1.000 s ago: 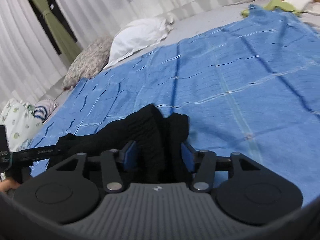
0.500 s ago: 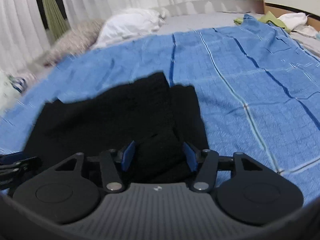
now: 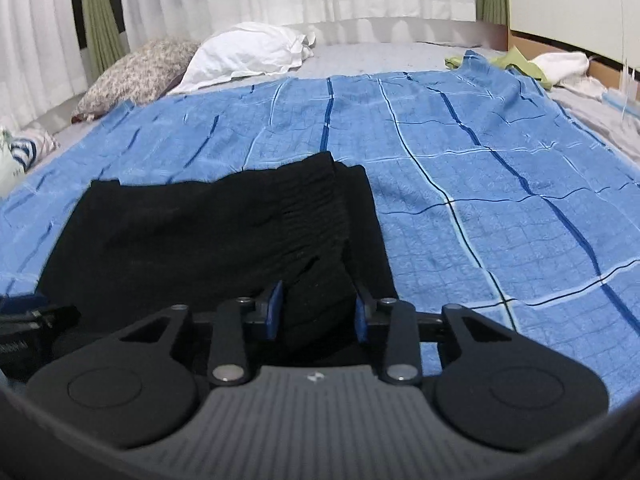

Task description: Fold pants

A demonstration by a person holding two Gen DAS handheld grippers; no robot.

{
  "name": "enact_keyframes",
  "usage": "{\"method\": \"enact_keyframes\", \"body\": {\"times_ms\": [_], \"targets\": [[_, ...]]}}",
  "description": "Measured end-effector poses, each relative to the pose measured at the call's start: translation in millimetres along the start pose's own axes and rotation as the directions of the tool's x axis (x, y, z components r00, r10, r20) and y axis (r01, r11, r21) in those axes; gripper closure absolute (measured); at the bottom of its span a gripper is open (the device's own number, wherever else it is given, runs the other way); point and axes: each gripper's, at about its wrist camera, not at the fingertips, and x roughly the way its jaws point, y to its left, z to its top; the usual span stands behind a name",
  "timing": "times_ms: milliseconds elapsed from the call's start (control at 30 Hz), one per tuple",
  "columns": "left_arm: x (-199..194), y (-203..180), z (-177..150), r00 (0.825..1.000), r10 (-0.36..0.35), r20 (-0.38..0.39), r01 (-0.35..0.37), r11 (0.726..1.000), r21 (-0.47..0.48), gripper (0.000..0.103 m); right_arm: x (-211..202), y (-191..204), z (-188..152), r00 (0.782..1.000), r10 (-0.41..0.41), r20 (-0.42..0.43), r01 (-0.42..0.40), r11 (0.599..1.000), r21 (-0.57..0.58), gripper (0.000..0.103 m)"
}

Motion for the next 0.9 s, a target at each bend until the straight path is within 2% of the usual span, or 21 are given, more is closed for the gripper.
{"method": "enact_keyframes", "body": {"times_ms": [200,267,333,467,567,767,900], "targets": [[0,11,1,0.999,-0.046,-0.016,0.046,0.999,-0.023,0.052,-4,-17,1,1.0,0.023,-0.007,-0.022,0.998,0.058,0.06],[1,15,1,0.998,-0.059,-0.017,0.058,0.998,-0.034,0.052,-3,-21,-1,1.0,0.024,-0.019,-0.022,0.997,0.076,0.056],[2,18,0,0.997,-0.069,-0.014,0.069,0.997,-0.042,0.052,0,-22,-6,1.0,0.015,-0.027,-0.014,0.997,0.071,0.046],[2,19,-1,0.997,-0.073,-0.01,0.072,0.997,-0.037,0.051,-7,-17,-7,1.0,-0.004,-0.015,0.004,0.999,0.052,0.044],[0,19,-1,0.997,-0.078,-0.012,0.078,0.996,-0.032,0.045,-16,-8,-7,0.999,-0.031,-0.005,0.032,0.999,0.013,0.042],[-12,15,-4,0.997,-0.08,0.004,0.08,0.996,-0.036,0.024,-43,4,-5,0.996,-0.076,0.051,0.078,0.997,-0.031,0.038],[-24,15,-8,0.995,-0.092,0.023,0.094,0.993,-0.072,0.02,-62,13,-8,0.991,-0.088,0.096,0.092,0.995,-0.038,0.035]]}}
